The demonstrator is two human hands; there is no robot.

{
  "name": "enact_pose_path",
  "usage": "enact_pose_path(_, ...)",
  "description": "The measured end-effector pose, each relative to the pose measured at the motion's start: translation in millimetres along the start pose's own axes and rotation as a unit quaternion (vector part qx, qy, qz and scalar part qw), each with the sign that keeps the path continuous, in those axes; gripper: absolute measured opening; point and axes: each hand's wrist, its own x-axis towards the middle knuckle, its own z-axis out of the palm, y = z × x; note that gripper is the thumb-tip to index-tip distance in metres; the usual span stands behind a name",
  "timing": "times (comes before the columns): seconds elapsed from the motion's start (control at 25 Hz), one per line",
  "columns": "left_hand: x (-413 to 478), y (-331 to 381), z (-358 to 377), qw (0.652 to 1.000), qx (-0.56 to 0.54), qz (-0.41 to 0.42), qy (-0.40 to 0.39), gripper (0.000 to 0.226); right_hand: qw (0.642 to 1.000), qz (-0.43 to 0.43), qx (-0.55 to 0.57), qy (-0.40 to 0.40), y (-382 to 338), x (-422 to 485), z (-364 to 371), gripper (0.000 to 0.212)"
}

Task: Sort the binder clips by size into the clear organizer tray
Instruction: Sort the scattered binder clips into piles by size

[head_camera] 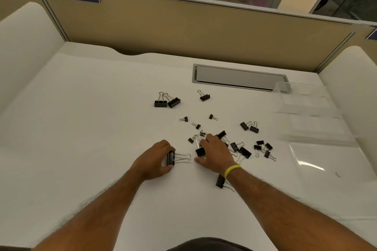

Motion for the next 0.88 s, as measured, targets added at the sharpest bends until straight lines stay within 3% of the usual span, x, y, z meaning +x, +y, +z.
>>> enact_pose_path(0.12, -6, -5, -2, 0.991, -0.073, -0.055, 0.094, 0.042, 1.000, 0.005, -0.014, -0.006, -4, 2, 2, 0.046)
enact_pose_path(0.28, 3, -5, -5, 0.966, -0.131, -0.147, 0.167, 0.060, 1.000, 0.026, 0.008, -0.012, -12, 3, 5, 0.034)
enact_pose_path(0.48, 24, -12, -18, 0.934, -0.137, -0.227, 0.239, 0.059, 0.992, -0.002, 0.082, 0.100, -14, 11, -3, 0.031)
enact_pose_path(0.64, 46, -27, -37, 0.921, -0.113, -0.264, 0.263, 0.050, 0.978, 0.004, 0.161, 0.136, -18, 51, -21, 0.026)
enact_pose_path(0.8, 77, -41, -63, 0.916, -0.112, -0.269, 0.275, 0.022, 0.960, 0.014, 0.230, 0.158, -29, 100, -34, 0.018)
enact_pose_path(0.88, 95, -53, -72, 0.914, -0.105, -0.285, 0.268, 0.029, 0.951, 0.015, 0.253, 0.177, -35, 126, -42, 0.019)
